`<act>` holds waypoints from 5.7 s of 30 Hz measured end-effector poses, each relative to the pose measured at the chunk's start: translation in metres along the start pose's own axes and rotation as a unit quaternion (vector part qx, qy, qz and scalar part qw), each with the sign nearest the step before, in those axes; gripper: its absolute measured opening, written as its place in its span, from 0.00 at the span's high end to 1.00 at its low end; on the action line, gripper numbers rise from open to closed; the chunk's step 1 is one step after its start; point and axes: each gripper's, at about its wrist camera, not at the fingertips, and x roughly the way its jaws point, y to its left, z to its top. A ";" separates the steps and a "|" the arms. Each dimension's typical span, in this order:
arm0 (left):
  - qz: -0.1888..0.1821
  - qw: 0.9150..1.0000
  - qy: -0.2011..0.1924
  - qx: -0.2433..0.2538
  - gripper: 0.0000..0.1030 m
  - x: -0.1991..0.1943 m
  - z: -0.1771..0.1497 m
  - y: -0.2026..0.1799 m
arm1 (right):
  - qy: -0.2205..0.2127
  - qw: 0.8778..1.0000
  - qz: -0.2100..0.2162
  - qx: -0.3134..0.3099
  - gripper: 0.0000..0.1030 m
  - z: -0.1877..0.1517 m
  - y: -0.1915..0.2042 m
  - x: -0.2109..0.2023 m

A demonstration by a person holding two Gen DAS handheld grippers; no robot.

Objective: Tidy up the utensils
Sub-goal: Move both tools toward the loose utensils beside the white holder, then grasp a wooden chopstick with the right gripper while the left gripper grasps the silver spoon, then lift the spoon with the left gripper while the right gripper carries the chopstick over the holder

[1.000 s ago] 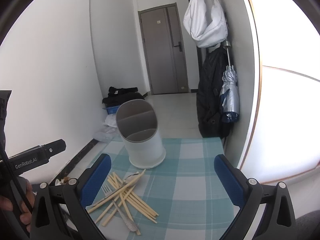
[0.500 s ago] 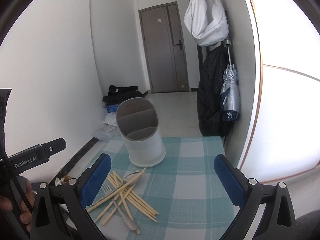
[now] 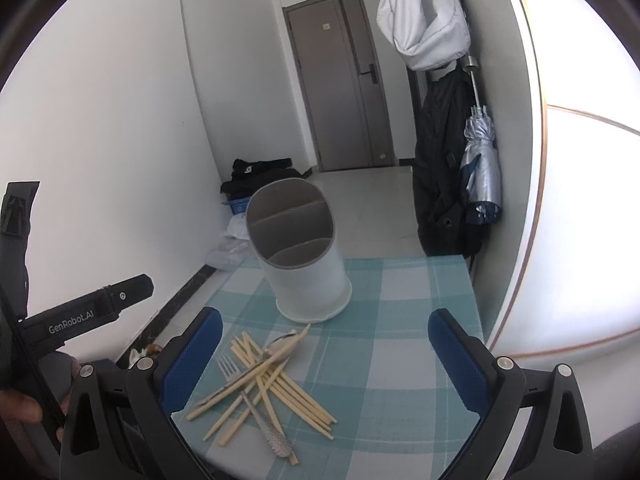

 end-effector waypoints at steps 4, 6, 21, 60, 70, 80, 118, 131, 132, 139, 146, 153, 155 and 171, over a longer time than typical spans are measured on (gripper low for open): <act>0.003 0.999 0.030 -0.025 0.01 0.016 0.004 0.012 | 0.054 0.999 0.000 0.006 0.00 -0.001 -0.002 0.023; 0.004 0.998 0.044 -0.038 0.01 0.023 0.007 0.020 | 0.087 0.996 0.014 0.023 0.00 -0.002 -0.005 0.039; -0.005 0.989 0.111 -0.097 0.01 0.064 0.023 0.053 | 0.265 0.946 0.103 0.153 0.36 -0.026 -0.022 0.161; -0.057 0.984 0.167 0.031 0.01 0.091 0.016 0.011 | 0.193 0.954 0.136 0.184 0.94 0.059 -0.091 0.083; -0.079 0.952 0.240 0.173 0.01 0.112 0.000 -0.043 | 0.156 0.956 0.147 0.200 0.95 0.057 -0.115 0.041; -0.056 0.916 0.270 0.292 0.13 0.129 -0.014 -0.067 | 0.142 0.949 0.150 0.238 0.96 0.047 -0.137 0.050; -0.107 0.979 0.155 0.072 0.70 0.098 0.026 -0.028 | 0.099 0.968 0.156 0.172 0.96 0.061 -0.104 0.040; -0.145 0.988 0.049 -0.019 0.70 0.049 0.043 -0.006 | 0.093 0.981 0.146 0.093 0.96 0.075 -0.057 0.018; -0.146 0.988 0.041 -0.025 0.70 0.045 0.045 -0.005 | 0.089 0.981 0.146 0.087 0.96 0.077 -0.054 0.015; -0.157 0.986 0.001 -0.050 0.70 0.019 0.058 0.001 | 0.075 0.986 0.138 0.050 0.96 0.084 -0.039 0.001; -0.171 0.983 -0.024 -0.058 0.70 0.007 0.082 -0.001 | 0.054 0.988 0.138 0.047 0.96 0.108 -0.036 -0.015; -0.186 0.979 -0.049 -0.063 0.70 0.001 0.112 -0.004 | 0.021 0.989 0.146 0.019 0.96 0.159 -0.024 -0.024; -0.188 0.979 -0.057 -0.064 0.70 0.002 0.123 -0.006 | 0.013 0.988 0.150 0.019 0.96 0.174 -0.022 -0.023; -0.181 0.974 -0.103 -0.089 0.70 0.046 0.191 -0.013 | -0.033 0.987 0.147 -0.061 0.96 0.280 0.001 0.032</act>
